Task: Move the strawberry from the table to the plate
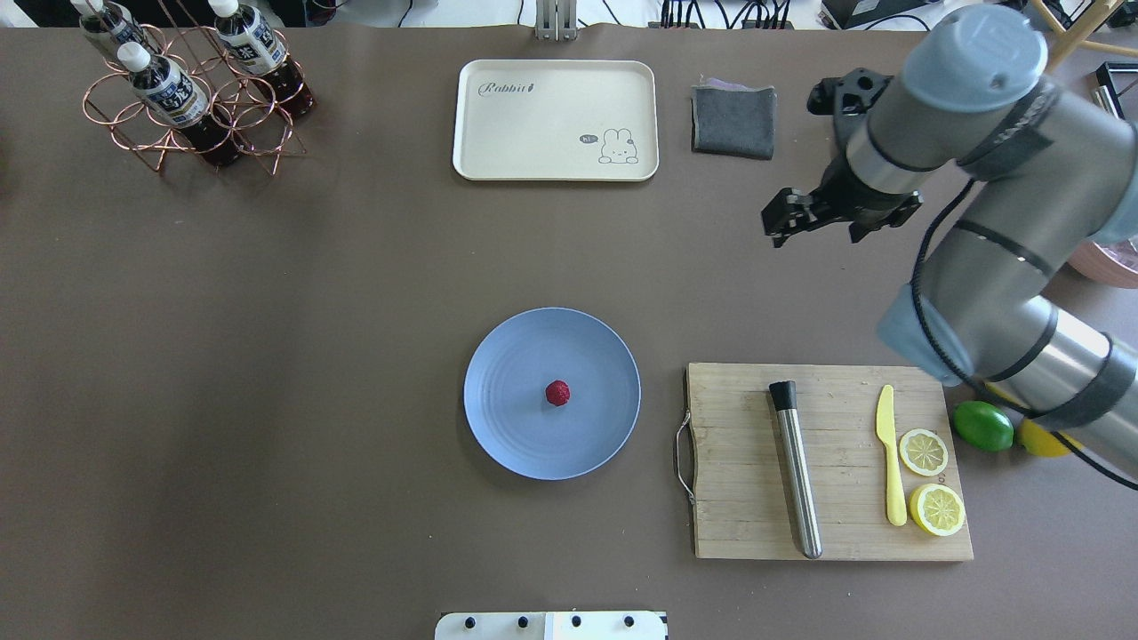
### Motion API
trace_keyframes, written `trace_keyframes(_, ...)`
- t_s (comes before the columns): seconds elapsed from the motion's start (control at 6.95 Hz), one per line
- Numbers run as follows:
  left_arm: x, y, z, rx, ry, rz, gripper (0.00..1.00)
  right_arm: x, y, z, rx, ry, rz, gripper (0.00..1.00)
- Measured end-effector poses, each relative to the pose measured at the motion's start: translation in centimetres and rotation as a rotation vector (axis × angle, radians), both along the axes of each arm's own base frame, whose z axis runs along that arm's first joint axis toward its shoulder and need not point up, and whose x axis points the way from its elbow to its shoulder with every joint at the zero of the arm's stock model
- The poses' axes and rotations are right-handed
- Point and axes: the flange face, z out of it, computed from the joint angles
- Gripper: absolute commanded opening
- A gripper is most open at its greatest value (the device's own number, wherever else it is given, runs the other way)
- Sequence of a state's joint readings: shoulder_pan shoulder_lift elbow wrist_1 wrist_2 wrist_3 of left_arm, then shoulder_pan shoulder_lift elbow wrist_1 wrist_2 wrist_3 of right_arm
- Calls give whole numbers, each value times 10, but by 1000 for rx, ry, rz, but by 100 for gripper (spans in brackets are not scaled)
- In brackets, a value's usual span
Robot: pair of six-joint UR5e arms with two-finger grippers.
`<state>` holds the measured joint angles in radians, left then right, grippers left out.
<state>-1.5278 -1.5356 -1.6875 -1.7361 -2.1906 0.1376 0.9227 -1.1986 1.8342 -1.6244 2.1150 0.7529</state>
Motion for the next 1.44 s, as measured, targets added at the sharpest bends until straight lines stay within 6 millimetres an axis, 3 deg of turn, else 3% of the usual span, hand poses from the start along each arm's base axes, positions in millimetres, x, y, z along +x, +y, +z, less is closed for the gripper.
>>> trace_keyframes(0.29, -31, -5, -5, -34, -8, -12, 98, 123, -11, 82, 17, -5, -62, 100)
trace_keyframes(0.58, -45, -4, -3, -52, -5, -29, 98, 250, 7, 158, 56, -11, -74, 100)
trace_keyframes(0.72, -47, -2, 0, -58, -4, -33, 98, 297, 18, 189, 66, -4, -69, 100)
trace_keyframes(1.01, -48, 0, 5, -69, -3, -35, 98, 351, 30, 241, 61, 9, -66, 100)
trace_keyframes(1.44, -48, 3, 20, -97, -2, -35, 98, 378, 40, 272, 22, 16, -37, 100)
